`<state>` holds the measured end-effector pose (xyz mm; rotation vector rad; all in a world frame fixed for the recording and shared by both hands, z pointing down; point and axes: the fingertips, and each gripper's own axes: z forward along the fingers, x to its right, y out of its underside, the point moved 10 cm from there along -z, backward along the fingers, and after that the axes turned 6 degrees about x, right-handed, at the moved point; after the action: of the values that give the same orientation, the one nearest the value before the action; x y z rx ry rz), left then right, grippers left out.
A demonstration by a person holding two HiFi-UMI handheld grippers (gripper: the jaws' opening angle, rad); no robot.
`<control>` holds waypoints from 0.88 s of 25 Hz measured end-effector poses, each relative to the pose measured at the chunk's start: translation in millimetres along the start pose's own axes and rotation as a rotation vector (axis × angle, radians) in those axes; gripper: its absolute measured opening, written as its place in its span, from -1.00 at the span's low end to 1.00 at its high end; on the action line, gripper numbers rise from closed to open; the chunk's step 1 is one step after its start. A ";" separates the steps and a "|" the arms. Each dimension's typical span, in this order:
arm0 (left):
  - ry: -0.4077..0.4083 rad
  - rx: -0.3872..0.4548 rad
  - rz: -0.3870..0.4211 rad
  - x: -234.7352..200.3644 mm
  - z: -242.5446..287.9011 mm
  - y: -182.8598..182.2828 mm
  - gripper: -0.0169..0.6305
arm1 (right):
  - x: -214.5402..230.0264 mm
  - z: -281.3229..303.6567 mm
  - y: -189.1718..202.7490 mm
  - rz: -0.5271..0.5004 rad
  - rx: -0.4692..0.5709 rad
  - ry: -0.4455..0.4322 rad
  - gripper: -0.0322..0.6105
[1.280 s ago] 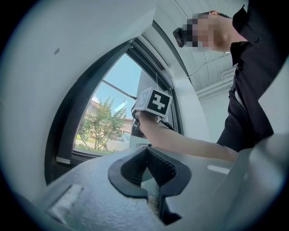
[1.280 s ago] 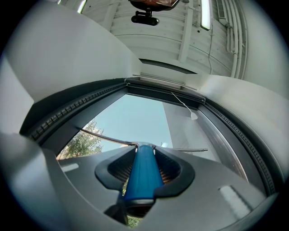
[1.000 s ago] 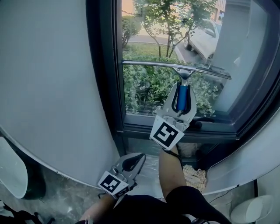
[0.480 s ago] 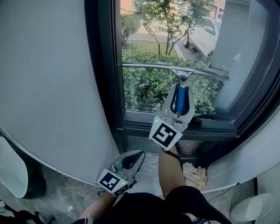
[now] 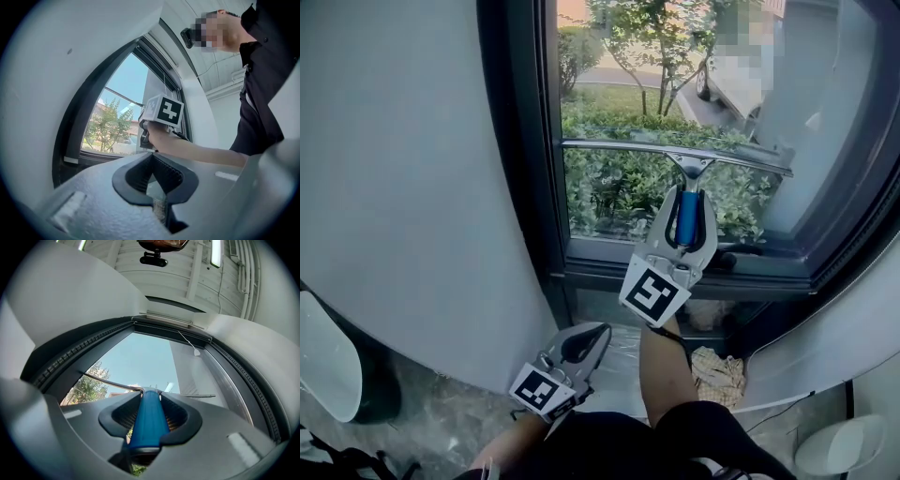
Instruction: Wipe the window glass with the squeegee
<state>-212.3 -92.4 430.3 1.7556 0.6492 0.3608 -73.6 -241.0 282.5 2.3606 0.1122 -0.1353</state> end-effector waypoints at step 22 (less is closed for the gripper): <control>-0.044 -0.021 0.014 1.8 -11.4 11.2 -0.95 | -1.7 -23.3 15.5 -0.005 -0.051 -0.012 -0.48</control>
<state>-214.5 -84.5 444.1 1.7447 0.5994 0.3364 -71.9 -235.7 310.0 2.3084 0.1149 -0.1472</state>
